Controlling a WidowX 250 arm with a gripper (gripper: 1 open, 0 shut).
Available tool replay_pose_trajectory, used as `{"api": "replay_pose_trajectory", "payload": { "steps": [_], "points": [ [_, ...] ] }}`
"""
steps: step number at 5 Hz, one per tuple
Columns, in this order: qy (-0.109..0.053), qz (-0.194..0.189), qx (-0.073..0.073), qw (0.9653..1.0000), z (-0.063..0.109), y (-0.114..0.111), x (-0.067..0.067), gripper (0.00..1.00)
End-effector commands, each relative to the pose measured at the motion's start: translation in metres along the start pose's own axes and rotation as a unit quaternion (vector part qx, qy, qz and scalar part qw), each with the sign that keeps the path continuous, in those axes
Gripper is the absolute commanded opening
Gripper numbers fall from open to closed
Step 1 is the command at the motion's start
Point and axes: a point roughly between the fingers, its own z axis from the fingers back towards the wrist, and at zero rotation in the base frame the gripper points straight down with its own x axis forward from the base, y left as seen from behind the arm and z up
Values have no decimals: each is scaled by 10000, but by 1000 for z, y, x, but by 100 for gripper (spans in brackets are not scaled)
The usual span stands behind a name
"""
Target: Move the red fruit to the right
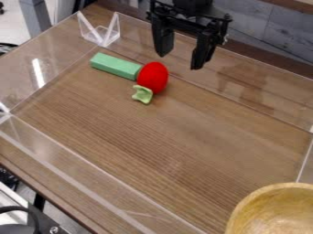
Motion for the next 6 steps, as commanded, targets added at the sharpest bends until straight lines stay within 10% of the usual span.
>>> {"api": "replay_pose_trajectory", "payload": {
  "steps": [1, 3, 6],
  "points": [
    [47, 237, 31, 9997, -8, 18, 2, 100],
    [36, 392, 145, 9991, -27, 51, 10, 100],
    [-193, 190, 213, 9994, -58, 37, 28, 100]
  ]
}}
